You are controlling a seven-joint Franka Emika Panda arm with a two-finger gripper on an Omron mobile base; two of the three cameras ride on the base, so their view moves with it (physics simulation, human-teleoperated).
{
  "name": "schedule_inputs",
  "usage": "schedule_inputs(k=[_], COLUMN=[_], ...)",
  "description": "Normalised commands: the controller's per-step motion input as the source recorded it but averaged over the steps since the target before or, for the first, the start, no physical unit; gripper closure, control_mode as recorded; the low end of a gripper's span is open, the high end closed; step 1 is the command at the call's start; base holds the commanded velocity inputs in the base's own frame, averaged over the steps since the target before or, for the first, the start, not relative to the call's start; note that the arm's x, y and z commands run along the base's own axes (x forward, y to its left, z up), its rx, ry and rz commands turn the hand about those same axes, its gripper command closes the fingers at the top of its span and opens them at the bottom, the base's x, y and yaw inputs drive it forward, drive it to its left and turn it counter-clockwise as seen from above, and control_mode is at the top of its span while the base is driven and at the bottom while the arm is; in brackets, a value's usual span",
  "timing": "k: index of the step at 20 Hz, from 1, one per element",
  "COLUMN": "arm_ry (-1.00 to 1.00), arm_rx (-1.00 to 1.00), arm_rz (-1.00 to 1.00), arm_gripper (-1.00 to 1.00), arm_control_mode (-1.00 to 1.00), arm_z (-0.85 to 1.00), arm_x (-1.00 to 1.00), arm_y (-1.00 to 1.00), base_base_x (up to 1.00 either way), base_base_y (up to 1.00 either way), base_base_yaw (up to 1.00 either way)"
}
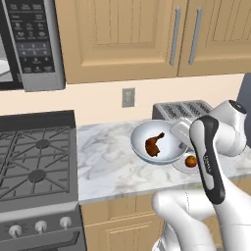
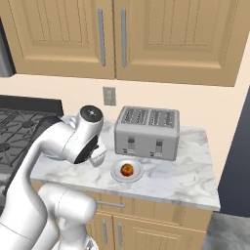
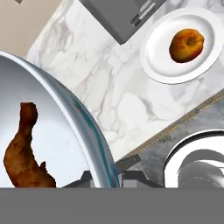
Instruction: Remove the peach from the bowl and place it on the small plate. Then place the bowl with only the chicken drumstick in the microwave, close the door, and press the start button to microwave the chicken drumstick.
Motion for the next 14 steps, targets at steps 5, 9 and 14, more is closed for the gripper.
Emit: schedule_inputs(k=[5,9,14], arm_ry=[0.0,0.0,0.0], arm_rx=[0.0,0.0,0.0], arm_rz=[0.0,0.0,0.0], arm_gripper=[1.0,1.0,1.0], arm_control_mode=[1.0,1.0,1.0], arm_z=[0.0,0.0,0.0], arm_x=[0.0,0.0,0.0], arm_y=[0.0,0.0,0.0], base_base_x=[-0.98,-0.99,-0.38], base_base_y=[0.29,0.71,1.0], base_base_yaw=[0.02,0.07,0.02])
